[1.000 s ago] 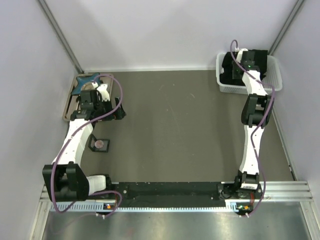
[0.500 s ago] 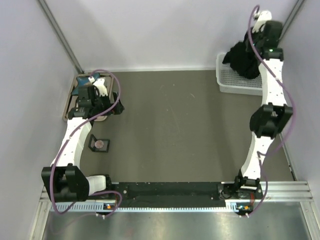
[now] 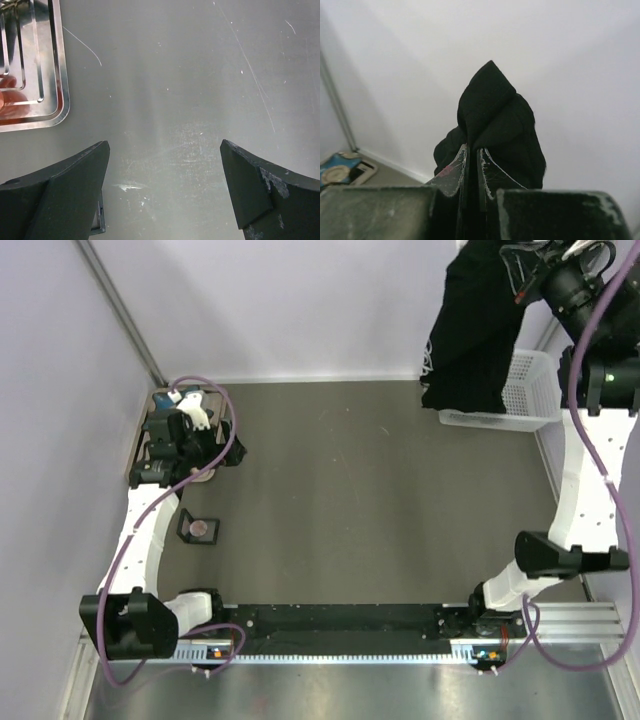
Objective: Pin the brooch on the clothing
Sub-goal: Pick up the clothes from the bin, then place the clothes at the center of the board.
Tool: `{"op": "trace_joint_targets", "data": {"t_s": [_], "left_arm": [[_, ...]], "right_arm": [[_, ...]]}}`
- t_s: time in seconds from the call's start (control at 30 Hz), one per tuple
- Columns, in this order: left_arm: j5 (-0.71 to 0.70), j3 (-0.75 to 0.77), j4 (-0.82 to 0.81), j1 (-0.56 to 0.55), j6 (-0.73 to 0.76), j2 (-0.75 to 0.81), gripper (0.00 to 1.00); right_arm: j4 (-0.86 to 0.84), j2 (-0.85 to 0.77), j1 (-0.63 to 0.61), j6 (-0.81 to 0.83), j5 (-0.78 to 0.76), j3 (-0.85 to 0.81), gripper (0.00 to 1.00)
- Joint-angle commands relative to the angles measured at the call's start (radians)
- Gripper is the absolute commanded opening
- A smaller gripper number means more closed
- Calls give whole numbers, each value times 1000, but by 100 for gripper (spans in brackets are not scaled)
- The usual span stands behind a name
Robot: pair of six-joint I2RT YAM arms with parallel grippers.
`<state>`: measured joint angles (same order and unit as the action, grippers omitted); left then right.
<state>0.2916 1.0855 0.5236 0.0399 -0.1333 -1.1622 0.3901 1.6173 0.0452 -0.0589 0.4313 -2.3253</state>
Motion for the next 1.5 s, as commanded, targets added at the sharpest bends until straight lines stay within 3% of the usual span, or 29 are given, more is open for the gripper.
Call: {"op": "trace_joint_targets", "data": {"t_s": [0.0,0.27,0.43,0.6,0.73,0.8,0.97,1.13,1.33,1.37,1.4,1.43,1.47], "left_arm": [[21,42,-27,3,-20,38,98],[47,48,-27,5,-43,33,98],[60,54,-30,5,-57,30,99],[107,42,-27,5,-42,45,98],[185,14,-27,5,18,73,99],[291,10,-5,5,99,90,99],[471,-25,13,5,210,125,99],[563,-42,71,5,268,142,99],[538,-91,110,6,267,196,99],[531,-95,110,6,264,205,99],[529,-101,108,6,261,206,99],[529,-104,108,6,259,210,99],[524,-107,98,8,253,211,99]], "right_arm": [[-158,-131,-108,-27,60,15,0],[-264,-178,-172,-137,41,-88,0],[-312,-195,-191,-182,60,-69,0],[-266,-253,-192,-228,92,142,0],[-267,-324,-196,-268,260,343,0],[-240,-342,-229,-279,364,438,0],[-148,-428,-364,-107,402,706,0],[-45,-373,-493,13,370,805,0],[-10,-176,-675,80,296,755,0],[-8,-124,-688,74,282,739,2],[-4,-100,-691,68,255,722,19],[19,-71,-691,67,238,668,56],[117,-45,-682,67,183,628,68]]}}
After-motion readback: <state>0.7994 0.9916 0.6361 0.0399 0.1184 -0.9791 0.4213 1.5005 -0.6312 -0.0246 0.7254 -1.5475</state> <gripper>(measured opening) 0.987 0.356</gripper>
